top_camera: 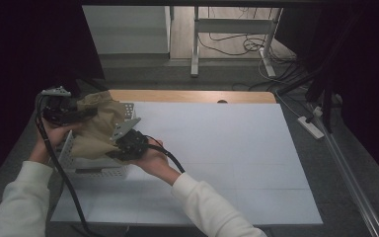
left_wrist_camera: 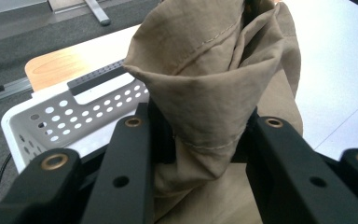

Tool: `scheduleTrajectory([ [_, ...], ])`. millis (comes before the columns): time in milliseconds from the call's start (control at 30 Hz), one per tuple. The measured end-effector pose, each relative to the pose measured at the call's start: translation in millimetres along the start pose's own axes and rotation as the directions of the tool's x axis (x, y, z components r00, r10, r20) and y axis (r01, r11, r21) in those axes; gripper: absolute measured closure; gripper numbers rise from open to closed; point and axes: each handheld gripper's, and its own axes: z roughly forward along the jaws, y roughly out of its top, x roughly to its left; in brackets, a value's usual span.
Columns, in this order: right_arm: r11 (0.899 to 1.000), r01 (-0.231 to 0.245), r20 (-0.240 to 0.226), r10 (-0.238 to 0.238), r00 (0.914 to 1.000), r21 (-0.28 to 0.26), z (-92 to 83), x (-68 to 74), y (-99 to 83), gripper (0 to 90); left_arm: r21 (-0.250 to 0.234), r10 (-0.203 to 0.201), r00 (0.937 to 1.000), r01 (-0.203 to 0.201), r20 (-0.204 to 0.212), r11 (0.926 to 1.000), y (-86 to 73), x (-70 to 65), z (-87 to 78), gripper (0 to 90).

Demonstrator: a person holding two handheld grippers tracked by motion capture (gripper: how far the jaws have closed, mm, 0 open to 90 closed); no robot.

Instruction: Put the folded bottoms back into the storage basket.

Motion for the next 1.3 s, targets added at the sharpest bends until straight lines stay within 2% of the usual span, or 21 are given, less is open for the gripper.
scheduleTrajectory([
  [700, 1.0, -0.009, -0.015, 0.009, 0.9998, 0.019, 22.9, -7.9, 7.4, 78.4, 0.025, -0.036, 0.999, 0.037, -0.028, 0.999, -6.3, 20.1, 6.9, 68.7],
  [1100, 1.0, -0.026, -0.021, 0.027, 0.9994, 0.015, 29.5, -12.4, 5.0, 78.3, 0.037, -0.033, 0.999, 0.034, -0.032, 0.9987, -5.8, 22.4, 12.1, 68.6],
  [1300, 0.999, -0.031, -0.018, 0.031, 0.9994, 0.018, 31.0, -13.5, 3.9, 78.1, 0.042, -0.049, 0.9982, 0.051, -0.036, 0.9978, -7.1, 24.8, 18.3, 67.5],
])
